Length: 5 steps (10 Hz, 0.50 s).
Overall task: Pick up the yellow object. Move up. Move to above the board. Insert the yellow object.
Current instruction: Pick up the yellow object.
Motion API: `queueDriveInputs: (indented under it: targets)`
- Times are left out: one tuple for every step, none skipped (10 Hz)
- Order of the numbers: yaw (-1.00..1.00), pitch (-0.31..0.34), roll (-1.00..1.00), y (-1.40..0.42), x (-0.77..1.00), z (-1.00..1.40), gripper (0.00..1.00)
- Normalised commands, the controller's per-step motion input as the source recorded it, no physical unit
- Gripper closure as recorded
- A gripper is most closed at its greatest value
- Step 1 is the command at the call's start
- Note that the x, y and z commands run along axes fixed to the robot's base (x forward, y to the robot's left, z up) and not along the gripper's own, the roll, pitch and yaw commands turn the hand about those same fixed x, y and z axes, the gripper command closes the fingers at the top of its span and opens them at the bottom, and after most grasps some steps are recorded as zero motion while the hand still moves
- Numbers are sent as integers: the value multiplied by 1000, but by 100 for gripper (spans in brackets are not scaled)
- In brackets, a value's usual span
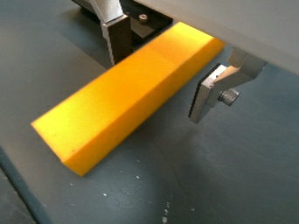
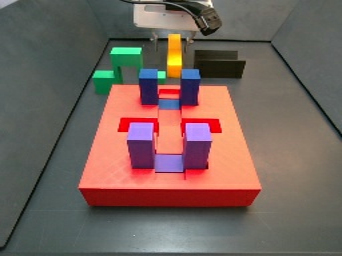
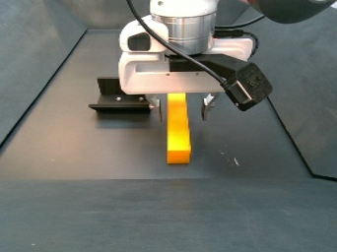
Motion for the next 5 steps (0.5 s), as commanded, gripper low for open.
queueDriveInputs:
  targets:
    - [-109,-73,-83,-100,-106,-186,0]
    - [0,-51,-59,-169,-49,-100,0]
    - [0,-47,-64,-126,0,-77,0]
    - [0,-37,-54,-43,-17,-57,0]
    - [0,-36,-31,-26,-46,-60,0]
